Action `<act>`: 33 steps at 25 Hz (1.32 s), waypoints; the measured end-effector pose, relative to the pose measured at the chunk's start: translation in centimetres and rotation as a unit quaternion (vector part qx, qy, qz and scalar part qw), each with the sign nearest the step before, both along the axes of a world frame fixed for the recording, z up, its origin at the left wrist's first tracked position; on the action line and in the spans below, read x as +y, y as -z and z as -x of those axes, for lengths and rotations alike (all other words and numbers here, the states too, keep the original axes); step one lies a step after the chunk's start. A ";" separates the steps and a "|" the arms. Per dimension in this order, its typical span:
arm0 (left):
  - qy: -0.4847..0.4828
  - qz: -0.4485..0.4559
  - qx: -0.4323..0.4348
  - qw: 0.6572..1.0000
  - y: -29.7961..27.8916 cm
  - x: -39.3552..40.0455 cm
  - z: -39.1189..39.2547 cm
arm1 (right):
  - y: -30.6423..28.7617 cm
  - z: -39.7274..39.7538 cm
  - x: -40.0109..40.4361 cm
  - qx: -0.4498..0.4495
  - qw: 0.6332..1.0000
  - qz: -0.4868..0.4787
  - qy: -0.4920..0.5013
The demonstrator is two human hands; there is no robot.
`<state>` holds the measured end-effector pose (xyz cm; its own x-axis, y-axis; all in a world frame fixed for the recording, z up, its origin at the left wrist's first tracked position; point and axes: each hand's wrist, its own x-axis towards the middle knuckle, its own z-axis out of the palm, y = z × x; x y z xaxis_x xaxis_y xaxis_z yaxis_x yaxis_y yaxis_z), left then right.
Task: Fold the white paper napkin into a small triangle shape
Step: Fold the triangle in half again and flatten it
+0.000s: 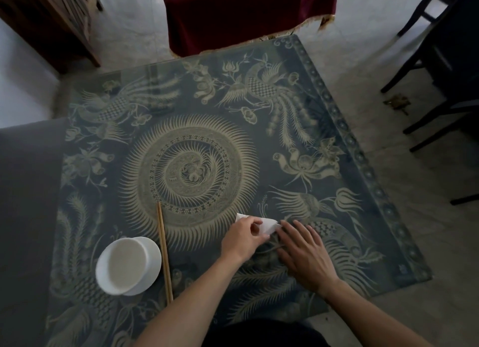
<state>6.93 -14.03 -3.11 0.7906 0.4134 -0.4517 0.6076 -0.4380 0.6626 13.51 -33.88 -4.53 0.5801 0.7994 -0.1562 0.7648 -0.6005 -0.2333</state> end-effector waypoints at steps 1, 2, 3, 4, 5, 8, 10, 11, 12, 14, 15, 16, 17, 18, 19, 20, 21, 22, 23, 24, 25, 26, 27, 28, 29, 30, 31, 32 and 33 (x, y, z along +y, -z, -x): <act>0.008 0.004 -0.017 1.000 0.0 -0.1 0.2 | 0.0 -0.1 -0.1 -0.002 1.000 -0.007 0.004; 0.008 0.005 -0.041 0.999 0.0 -0.2 0.3 | 0.0 -0.1 -0.2 -0.004 1.000 -0.011 0.004; -0.001 0.000 -0.070 0.998 0.0 -0.2 0.5 | -0.1 -0.1 -0.2 -0.006 1.000 -0.017 0.004; -0.013 -0.016 -0.096 0.995 0.0 -0.2 0.8 | -0.1 -0.1 -0.1 -0.008 1.000 -0.028 0.007; -0.019 -0.051 -0.115 0.992 0.0 -0.1 1.2 | -0.2 -0.2 0.0 -0.007 0.999 -0.043 0.020; 0.052 -0.209 -0.158 0.964 0.2 0.8 3.5 | -0.4 -0.5 0.5 -0.016 0.994 -0.084 0.068; 0.108 -0.272 -0.166 0.942 0.5 1.5 5.3 | -0.3 -0.1 1.4 -0.036 0.994 -0.097 0.036; 0.125 -0.288 -0.156 0.936 0.5 1.7 6.2 | -0.3 0.2 2.2 -0.039 0.994 -0.098 -0.004; 0.144 -0.298 -0.138 0.933 0.5 1.8 7.0 | -0.3 0.6 3.1 -0.039 0.994 -0.091 -0.050; 0.196 -0.302 -0.084 0.929 0.7 1.9 8.3 | -0.1 1.3 4.9 -0.036 0.989 -0.054 -0.130; 0.222 -0.296 -0.054 0.927 0.9 1.9 8.8 | 0.1 1.5 5.5 -0.036 0.987 -0.030 -0.151; 0.244 -0.292 -0.029 0.924 1.1 1.8 9.3 | 0.3 1.5 5.7 -0.033 0.987 -0.006 -0.159; 0.264 -0.294 -0.010 0.919 1.3 1.7 9.7 | 0.5 1.4 5.7 -0.028 0.987 0.015 -0.158; 0.279 -0.297 0.004 0.913 1.4 1.7 10.0 | 0.7 1.3 5.5 -0.024 0.987 0.030 -0.155; 0.291 -0.294 0.017 0.910 1.5 1.6 10.2 | 0.9 1.2 5.2 -0.020 0.987 0.040 -0.152; 0.298 -0.289 0.027 0.909 1.6 1.6 10.5 | 0.9 1.0 5.0 -0.018 0.987 0.049 -0.151; 0.300 -0.285 0.033 0.910 1.7 1.6 10.8 | 0.8 0.9 4.8 -0.014 0.986 0.059 -0.152; 0.298 -0.285 0.035 0.910 1.7 1.7 11.2 | 0.8 0.9 4.8 -0.012 0.985 0.069 -0.155; 0.297 -0.291 0.036 0.908 1.6 1.8 11.6 | 0.7 0.9 4.8 -0.009 0.985 0.073 -0.158; 0.300 -0.303 0.035 0.904 1.5 1.9 11.9 | 0.7 1.0 4.8 -0.005 0.984 0.077 -0.160; 0.309 -0.318 0.031 0.896 1.4 2.0 12.3 | 0.7 1.1 4.8 0.000 0.984 0.081 -0.160; 0.322 -0.333 0.026 0.886 1.4 2.0 12.7 | 0.7 1.2 4.7 0.004 0.984 0.086 -0.157; 0.331 -0.340 0.021 0.880 1.4 2.0 13.3 | 0.7 1.3 4.6 0.005 0.984 0.090 -0.153; 0.337 -0.340 0.012 0.878 1.4 2.0 13.9 | 0.7 1.4 4.6 0.004 0.984 0.092 -0.150; 0.338 -0.339 0.001 0.878 1.4 2.1 14.6 | 0.5 1.3 4.6 0.006 0.985 0.093 -0.148; 0.335 -0.339 -0.010 0.879 1.5 2.1 15.1 | 0.4 1.3 4.6 0.011 0.984 0.096 -0.147; 0.334 -0.343 -0.020 0.878 1.6 2.2 15.5 | 0.4 1.3 4.6 0.017 0.984 0.098 -0.145; 0.335 -0.346 -0.034 0.876 1.6 2.2 15.7 | 0.4 1.4 4.6 0.019 0.985 0.097 -0.144; 0.336 -0.348 -0.047 0.874 1.5 2.2 15.6 | 0.3 1.4 4.7 0.020 0.985 0.096 -0.143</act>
